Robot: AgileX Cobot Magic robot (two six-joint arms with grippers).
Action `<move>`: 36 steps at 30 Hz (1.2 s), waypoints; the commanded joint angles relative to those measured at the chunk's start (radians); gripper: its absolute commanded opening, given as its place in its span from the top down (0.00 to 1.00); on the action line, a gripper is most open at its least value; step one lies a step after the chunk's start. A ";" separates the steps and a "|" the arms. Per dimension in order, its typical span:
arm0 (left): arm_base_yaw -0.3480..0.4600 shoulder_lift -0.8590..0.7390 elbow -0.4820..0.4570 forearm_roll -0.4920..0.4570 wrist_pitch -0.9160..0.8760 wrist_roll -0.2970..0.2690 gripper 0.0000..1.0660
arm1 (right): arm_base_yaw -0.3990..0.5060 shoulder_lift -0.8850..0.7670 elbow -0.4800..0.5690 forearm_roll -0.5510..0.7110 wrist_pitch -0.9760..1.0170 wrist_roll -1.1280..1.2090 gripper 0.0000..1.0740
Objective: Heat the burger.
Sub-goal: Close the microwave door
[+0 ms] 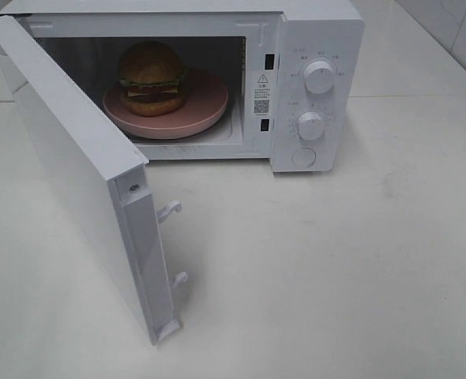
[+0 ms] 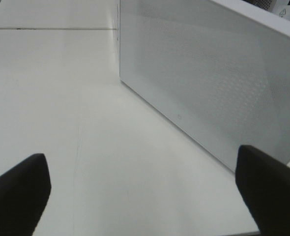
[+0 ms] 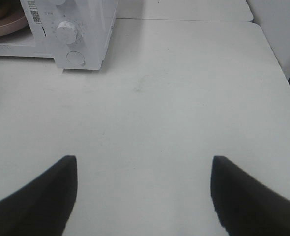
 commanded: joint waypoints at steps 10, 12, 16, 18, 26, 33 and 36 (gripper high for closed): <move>0.002 0.220 -0.020 0.002 -0.158 -0.005 0.58 | -0.007 -0.031 0.002 -0.003 -0.006 -0.004 0.31; 0.002 0.261 -0.020 0.001 -0.190 -0.005 0.69 | -0.007 -0.031 0.002 -0.003 -0.006 -0.004 0.31; 0.002 0.362 -0.019 0.000 -0.309 -0.002 0.97 | -0.007 -0.031 0.002 -0.003 -0.006 -0.004 0.31; 0.002 0.381 -0.014 0.001 -0.339 0.003 1.00 | -0.007 -0.031 0.002 -0.003 -0.006 -0.004 0.31; 0.002 0.521 0.063 0.000 -0.656 0.087 1.00 | -0.007 -0.031 0.002 -0.003 -0.006 -0.004 0.31; 0.002 0.700 0.184 0.004 -1.055 0.087 1.00 | -0.007 -0.031 0.002 -0.003 -0.006 -0.004 0.31; 0.002 0.784 0.240 0.007 -1.214 0.087 1.00 | -0.007 -0.031 0.002 -0.003 -0.006 -0.004 0.31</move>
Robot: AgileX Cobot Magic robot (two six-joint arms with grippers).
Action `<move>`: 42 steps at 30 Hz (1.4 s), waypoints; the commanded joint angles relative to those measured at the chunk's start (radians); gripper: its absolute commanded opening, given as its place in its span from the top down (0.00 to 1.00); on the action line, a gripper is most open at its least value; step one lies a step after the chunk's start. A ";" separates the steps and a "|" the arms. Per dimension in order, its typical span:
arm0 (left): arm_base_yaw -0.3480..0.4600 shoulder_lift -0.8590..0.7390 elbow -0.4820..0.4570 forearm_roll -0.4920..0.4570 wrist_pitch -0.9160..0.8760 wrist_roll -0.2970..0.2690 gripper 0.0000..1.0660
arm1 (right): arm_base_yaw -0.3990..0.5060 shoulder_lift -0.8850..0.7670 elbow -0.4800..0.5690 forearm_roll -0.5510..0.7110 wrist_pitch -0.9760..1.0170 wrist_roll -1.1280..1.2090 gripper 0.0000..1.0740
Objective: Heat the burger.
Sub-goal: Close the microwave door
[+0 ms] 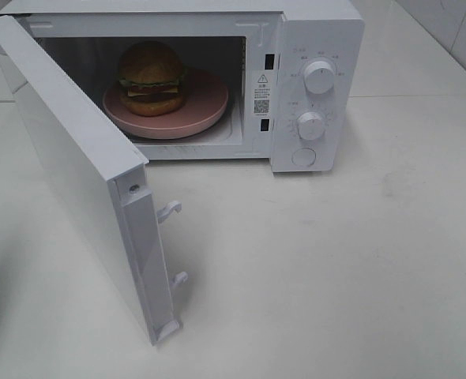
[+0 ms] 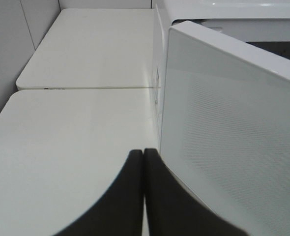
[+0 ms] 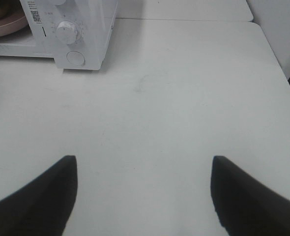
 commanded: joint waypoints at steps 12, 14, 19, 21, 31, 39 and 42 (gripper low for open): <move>-0.002 0.433 0.090 0.292 -0.698 -0.185 1.00 | -0.007 -0.031 0.002 -0.003 -0.006 -0.004 0.31; -0.005 0.532 0.079 0.398 -0.794 -0.225 1.00 | -0.007 -0.031 0.002 -0.003 -0.006 -0.004 0.31; -0.061 0.615 0.045 0.415 -0.815 -0.232 1.00 | -0.007 -0.031 0.002 -0.003 -0.006 -0.004 0.31; -0.080 0.627 0.038 0.409 -0.809 -0.232 1.00 | -0.007 -0.031 0.002 -0.003 -0.006 -0.004 0.31; -0.227 0.723 -0.020 0.368 -0.818 -0.224 1.00 | -0.007 -0.031 0.002 -0.003 -0.006 -0.004 0.31; -0.336 0.795 -0.063 0.288 -0.816 -0.191 1.00 | -0.007 -0.031 0.002 -0.003 -0.006 -0.004 0.31; -0.388 0.818 -0.079 0.201 -0.818 -0.166 1.00 | -0.007 -0.031 0.002 -0.003 -0.006 -0.004 0.31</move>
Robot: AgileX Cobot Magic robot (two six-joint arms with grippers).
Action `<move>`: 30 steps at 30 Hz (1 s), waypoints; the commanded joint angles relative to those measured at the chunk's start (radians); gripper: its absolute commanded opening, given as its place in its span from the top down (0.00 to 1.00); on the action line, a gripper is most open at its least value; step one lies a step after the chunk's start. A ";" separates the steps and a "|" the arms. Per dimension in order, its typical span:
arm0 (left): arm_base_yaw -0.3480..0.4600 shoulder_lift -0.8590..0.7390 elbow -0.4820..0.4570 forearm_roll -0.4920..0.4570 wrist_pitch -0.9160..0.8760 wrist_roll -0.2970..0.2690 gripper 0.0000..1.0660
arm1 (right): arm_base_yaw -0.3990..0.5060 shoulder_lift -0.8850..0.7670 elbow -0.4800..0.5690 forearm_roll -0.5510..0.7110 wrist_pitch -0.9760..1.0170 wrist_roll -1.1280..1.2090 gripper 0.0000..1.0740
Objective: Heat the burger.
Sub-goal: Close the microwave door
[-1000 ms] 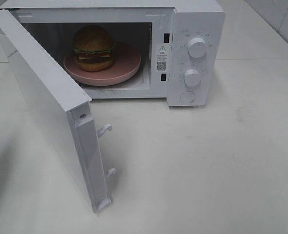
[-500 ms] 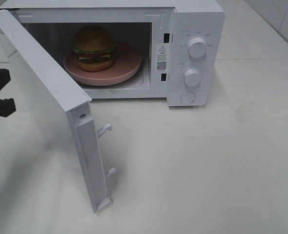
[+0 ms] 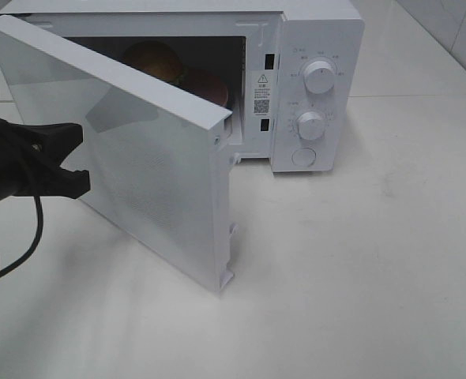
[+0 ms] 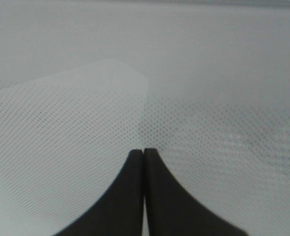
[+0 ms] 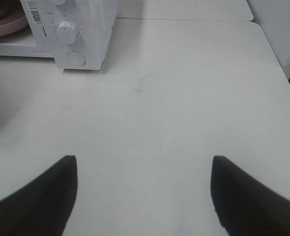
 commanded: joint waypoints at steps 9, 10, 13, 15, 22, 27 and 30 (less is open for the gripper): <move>-0.202 0.091 -0.126 -0.317 -0.013 0.139 1.00 | -0.007 -0.031 0.002 -0.004 -0.006 -0.004 0.31; -0.235 0.107 -0.155 -0.387 -0.013 0.162 1.00 | -0.007 -0.031 0.002 -0.004 -0.006 -0.004 0.31; -0.276 0.132 -0.200 -0.493 -0.006 0.185 1.00 | -0.007 -0.031 0.002 -0.004 -0.006 -0.004 0.31; -0.300 0.150 -0.231 -0.552 -0.005 0.202 1.00 | -0.007 -0.031 0.002 -0.004 -0.006 -0.003 0.31; -0.343 0.205 -0.317 -0.609 -0.004 0.262 1.00 | -0.007 -0.031 0.002 -0.004 -0.006 -0.003 0.31; -0.351 0.243 -0.379 -0.647 0.003 0.263 1.00 | -0.007 -0.031 0.002 -0.004 -0.006 -0.003 0.31; -0.351 0.260 -0.417 -0.672 0.021 0.268 1.00 | -0.007 -0.031 0.002 -0.004 -0.006 -0.003 0.31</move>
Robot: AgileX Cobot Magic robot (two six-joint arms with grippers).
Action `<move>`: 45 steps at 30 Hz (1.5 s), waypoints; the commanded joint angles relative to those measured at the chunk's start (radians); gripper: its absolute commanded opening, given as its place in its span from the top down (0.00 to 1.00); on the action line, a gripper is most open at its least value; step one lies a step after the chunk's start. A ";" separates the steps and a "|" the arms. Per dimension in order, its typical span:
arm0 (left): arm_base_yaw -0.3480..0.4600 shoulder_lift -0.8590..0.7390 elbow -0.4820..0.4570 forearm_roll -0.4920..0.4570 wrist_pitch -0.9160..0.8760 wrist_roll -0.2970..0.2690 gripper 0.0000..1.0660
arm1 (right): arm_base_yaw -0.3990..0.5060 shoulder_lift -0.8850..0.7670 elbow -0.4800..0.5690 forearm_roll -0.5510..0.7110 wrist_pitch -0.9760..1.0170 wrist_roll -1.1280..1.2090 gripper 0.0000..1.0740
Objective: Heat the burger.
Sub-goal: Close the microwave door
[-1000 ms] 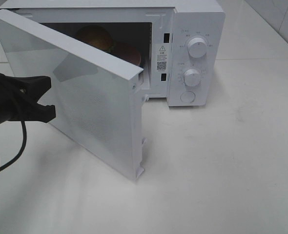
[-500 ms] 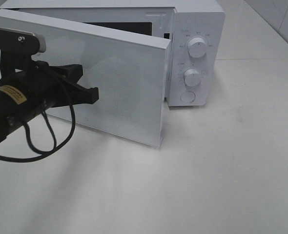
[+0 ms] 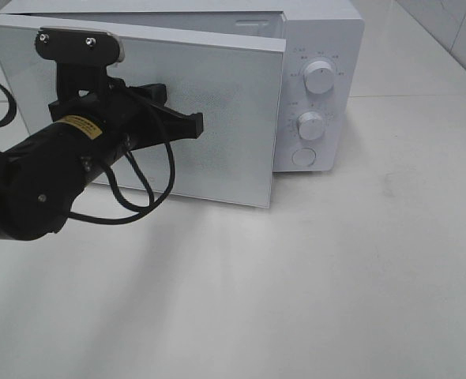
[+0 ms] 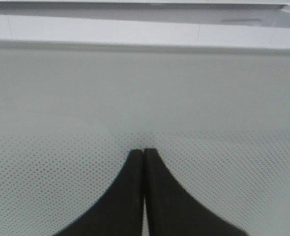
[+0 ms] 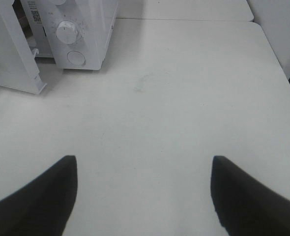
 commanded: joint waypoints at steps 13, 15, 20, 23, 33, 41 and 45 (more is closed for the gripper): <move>-0.008 0.129 -0.283 -0.151 0.093 0.113 1.00 | -0.007 -0.031 0.002 -0.004 -0.006 -0.003 0.31; -0.007 0.144 -0.306 -0.155 0.099 0.115 1.00 | -0.007 -0.031 0.002 -0.004 -0.006 -0.003 0.31; -0.007 0.168 -0.360 -0.220 0.114 0.163 1.00 | -0.007 -0.031 0.002 -0.004 -0.006 -0.003 0.31; -0.007 0.179 -0.390 -0.245 0.119 0.244 1.00 | -0.007 -0.031 0.002 -0.004 -0.006 -0.003 0.31; -0.016 0.166 -0.389 -0.241 0.183 0.262 1.00 | -0.007 -0.031 0.002 -0.004 -0.006 -0.003 0.31; -0.098 0.070 -0.274 -0.239 0.259 0.328 1.00 | -0.007 -0.031 0.002 -0.004 -0.006 -0.003 0.31; -0.119 0.039 -0.211 -0.239 0.287 0.331 0.99 | -0.007 -0.031 0.002 -0.004 -0.006 -0.003 0.31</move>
